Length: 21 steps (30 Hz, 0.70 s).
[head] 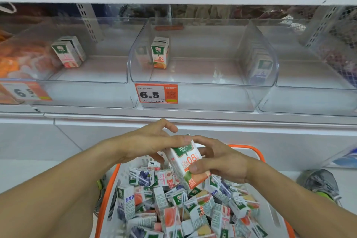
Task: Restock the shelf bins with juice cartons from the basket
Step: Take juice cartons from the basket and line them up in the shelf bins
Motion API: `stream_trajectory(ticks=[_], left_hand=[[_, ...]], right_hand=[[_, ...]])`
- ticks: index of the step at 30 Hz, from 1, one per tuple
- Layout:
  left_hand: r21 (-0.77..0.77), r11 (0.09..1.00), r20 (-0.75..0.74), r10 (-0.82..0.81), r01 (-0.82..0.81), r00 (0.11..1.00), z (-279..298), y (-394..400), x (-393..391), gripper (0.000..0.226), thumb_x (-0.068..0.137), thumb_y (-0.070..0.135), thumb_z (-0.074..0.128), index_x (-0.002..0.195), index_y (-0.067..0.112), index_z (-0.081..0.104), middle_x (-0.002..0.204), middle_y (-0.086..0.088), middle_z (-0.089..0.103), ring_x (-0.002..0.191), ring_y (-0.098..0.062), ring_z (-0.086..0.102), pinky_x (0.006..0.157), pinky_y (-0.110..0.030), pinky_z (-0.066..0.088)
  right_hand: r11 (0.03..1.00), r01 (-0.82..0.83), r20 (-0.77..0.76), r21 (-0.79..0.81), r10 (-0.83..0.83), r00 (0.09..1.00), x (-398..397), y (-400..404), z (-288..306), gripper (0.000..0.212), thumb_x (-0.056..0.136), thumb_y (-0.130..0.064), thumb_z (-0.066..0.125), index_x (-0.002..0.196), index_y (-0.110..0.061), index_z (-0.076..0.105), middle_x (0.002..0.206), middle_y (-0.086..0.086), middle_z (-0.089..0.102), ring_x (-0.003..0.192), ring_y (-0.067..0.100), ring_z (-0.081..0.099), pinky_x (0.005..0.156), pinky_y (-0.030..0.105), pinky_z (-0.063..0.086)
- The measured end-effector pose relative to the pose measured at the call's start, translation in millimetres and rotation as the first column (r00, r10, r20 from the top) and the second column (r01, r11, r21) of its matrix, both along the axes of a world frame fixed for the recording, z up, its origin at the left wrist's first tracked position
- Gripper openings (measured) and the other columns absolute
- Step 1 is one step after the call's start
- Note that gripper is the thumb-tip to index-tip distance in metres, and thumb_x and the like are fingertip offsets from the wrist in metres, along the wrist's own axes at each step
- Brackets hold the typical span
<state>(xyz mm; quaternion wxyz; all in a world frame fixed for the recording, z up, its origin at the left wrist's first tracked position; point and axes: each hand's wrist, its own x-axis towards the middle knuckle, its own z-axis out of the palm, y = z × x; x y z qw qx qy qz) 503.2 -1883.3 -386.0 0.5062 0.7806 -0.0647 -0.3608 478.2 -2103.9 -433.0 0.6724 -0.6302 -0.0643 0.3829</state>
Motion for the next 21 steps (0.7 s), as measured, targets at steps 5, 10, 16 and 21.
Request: stream_trajectory(ticks=[5, 10, 16, 21], left_hand=[[-0.041, 0.992, 0.027, 0.121, -0.119, 0.992, 1, 5, -11, 0.075, 0.062, 0.039, 0.090, 0.122, 0.017, 0.050, 0.102, -0.014, 0.070, 0.087, -0.028, 0.072, 0.087, -0.050, 0.058], [-0.017, 0.996, 0.163, 0.092, -0.090, 0.982, -2, 13, -14, 0.077, 0.054, 0.036, 0.094, 0.118, 0.026, 0.052, 0.098, -0.005, 0.073, 0.078, -0.020, 0.070, 0.080, -0.044, 0.057], [-0.046, 0.998, 0.332, 0.056, -0.043, 0.942, 7, 19, -18, 0.079, 0.058, 0.037, 0.094, 0.121, 0.032, 0.046, 0.101, 0.004, 0.074, 0.083, -0.020, 0.070, 0.075, -0.042, 0.058], [-0.271, 0.963, 0.522, 0.144, 0.004, 0.841, 30, 26, -16, 0.082, 0.063, 0.045, 0.085, 0.133, 0.037, 0.043, 0.115, 0.008, 0.070, 0.106, -0.013, 0.064, 0.083, -0.036, 0.055]], right_hand=[[0.982, 0.174, -0.029, 0.076, -0.172, 0.985, -4, 15, -6, 0.077, 0.064, -0.013, 0.084, 0.134, -0.014, 0.052, 0.121, 0.027, 0.063, 0.102, 0.035, 0.063, 0.092, 0.052, 0.047], [0.983, 0.034, 0.229, -0.181, 0.008, 0.974, -3, 12, 13, 0.064, 0.070, -0.012, 0.089, 0.122, -0.019, 0.051, 0.109, 0.002, 0.071, 0.105, 0.024, 0.066, 0.095, 0.045, 0.050], [0.969, 0.172, 0.484, -0.175, -0.067, 0.872, -11, 21, 27, 0.088, 0.062, -0.010, 0.093, 0.134, -0.034, 0.048, 0.120, 0.005, 0.064, 0.108, 0.023, 0.065, 0.093, 0.046, 0.055], [0.955, 0.296, 0.761, -0.038, -0.164, 0.627, -4, 33, 64, 0.084, 0.059, -0.010, 0.092, 0.126, -0.026, 0.045, 0.112, -0.005, 0.062, 0.102, 0.020, 0.063, 0.087, 0.037, 0.053]])
